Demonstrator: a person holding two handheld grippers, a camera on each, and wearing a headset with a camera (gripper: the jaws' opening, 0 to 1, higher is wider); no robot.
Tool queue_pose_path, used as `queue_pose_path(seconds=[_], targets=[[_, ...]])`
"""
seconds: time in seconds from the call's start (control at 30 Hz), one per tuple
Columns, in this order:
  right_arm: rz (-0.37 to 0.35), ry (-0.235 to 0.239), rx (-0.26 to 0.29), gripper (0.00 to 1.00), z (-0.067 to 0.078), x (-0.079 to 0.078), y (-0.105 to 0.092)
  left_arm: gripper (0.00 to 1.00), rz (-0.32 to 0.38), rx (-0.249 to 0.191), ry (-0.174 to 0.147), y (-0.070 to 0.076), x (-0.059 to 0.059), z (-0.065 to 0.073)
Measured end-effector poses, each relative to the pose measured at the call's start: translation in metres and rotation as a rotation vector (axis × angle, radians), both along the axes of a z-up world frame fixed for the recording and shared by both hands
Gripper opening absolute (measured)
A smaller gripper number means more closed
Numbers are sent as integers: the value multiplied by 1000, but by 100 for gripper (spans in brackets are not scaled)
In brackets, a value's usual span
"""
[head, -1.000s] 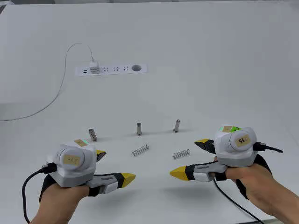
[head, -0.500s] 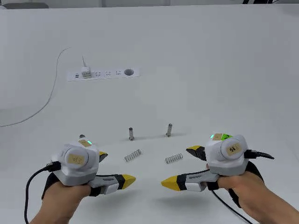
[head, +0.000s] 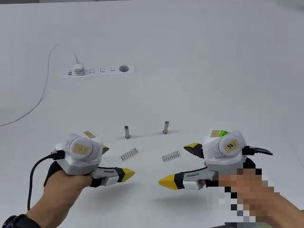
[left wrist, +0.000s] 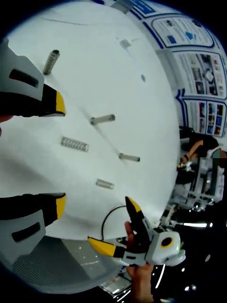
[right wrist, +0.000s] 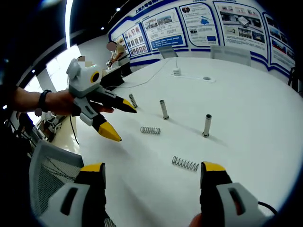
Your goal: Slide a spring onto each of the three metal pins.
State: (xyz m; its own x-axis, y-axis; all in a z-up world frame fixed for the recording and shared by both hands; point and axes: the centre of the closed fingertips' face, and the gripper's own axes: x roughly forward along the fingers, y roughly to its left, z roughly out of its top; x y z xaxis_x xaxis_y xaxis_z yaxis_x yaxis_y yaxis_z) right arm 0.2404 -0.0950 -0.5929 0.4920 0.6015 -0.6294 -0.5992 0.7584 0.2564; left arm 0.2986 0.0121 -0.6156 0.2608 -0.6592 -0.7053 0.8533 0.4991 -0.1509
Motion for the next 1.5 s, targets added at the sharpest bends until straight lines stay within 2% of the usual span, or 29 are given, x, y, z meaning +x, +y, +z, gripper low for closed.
queue_pose_path(seconds=[0.33, 0.57, 0.87, 1.27, 1.47, 1.5], targets=[[1, 14, 3, 84, -4, -7, -2, 63, -31, 16, 16, -14, 5, -16], [-15, 15, 8, 84, -3, -7, -6, 60, -44, 19, 23, -22, 8, -24], [-26, 25, 18, 83, -7, -9, -4, 53, -51, 38, 41, -21, 10, -37], [-41, 37, 28, 82, -10, -11, -4, 33, -28, 38, 24, -18, 15, -39], [-39, 37, 27, 82, -9, -11, -4, 24, -33, 59, -3, -17, 18, -40], [-39, 38, 27, 82, -9, -12, -3, 22, -36, 70, -19, -17, 19, -41]])
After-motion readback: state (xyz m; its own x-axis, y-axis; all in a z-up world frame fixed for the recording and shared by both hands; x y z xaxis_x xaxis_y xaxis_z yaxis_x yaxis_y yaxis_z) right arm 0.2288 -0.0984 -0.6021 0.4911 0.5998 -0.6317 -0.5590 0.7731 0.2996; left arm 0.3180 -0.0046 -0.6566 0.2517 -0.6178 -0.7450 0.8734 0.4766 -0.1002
